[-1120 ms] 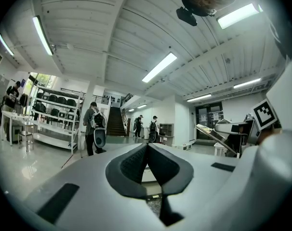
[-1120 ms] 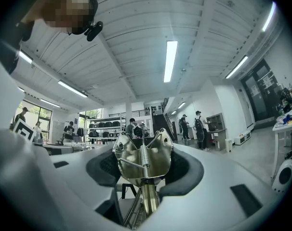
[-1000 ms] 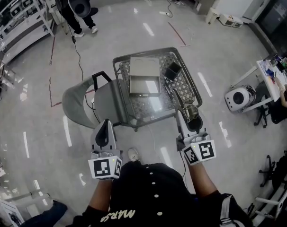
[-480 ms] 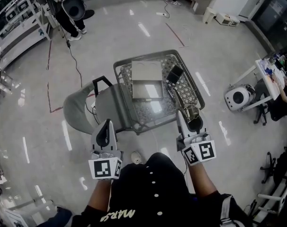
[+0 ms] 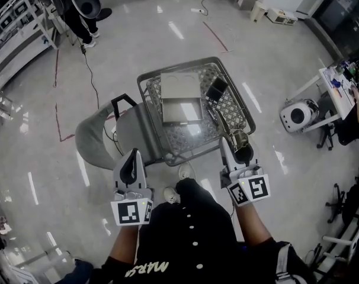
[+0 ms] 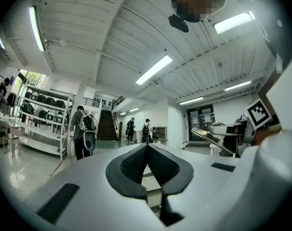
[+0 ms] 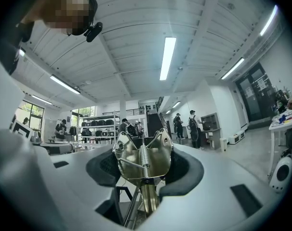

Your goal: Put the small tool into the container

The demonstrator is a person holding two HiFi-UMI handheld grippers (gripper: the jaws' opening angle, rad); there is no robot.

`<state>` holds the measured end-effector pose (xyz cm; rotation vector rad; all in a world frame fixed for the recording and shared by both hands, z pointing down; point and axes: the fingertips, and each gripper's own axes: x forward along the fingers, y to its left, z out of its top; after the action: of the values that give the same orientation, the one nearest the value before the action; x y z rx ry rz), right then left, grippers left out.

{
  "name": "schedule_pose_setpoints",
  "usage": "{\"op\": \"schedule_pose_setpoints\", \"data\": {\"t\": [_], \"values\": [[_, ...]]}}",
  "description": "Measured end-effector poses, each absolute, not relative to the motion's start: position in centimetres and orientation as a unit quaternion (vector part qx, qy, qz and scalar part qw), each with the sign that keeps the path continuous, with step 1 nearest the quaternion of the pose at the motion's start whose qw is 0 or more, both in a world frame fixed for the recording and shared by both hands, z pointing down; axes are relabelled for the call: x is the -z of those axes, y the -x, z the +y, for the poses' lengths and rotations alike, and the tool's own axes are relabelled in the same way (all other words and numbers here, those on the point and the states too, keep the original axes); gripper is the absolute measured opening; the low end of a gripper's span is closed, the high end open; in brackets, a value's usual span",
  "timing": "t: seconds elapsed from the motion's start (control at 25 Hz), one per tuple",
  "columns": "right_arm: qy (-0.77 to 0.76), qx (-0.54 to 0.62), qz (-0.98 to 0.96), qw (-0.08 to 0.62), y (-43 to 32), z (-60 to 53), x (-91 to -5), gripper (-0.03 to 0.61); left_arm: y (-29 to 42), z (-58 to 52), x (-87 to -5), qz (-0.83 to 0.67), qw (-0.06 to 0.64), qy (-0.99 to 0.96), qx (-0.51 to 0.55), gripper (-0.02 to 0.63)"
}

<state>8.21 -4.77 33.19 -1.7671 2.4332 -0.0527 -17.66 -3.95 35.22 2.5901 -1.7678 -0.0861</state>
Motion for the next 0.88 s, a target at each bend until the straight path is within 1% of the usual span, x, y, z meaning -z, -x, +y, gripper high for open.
{"op": "schedule_pose_setpoints", "data": {"t": [0.56, 0.88], "values": [[0.579, 0.014, 0.811, 0.082, -11.2, -12.9, -32.9, 0.222, 15.2, -11.9, -34.4, -0.586, -0.02, -0.81, 0.023, 0.026], [0.57, 0.012, 0.818, 0.084, -12.6, -17.8, -32.0, 0.223, 13.9, -17.1, -34.9, -0.593, 0.016, -0.805, 0.003, 0.026]]}}
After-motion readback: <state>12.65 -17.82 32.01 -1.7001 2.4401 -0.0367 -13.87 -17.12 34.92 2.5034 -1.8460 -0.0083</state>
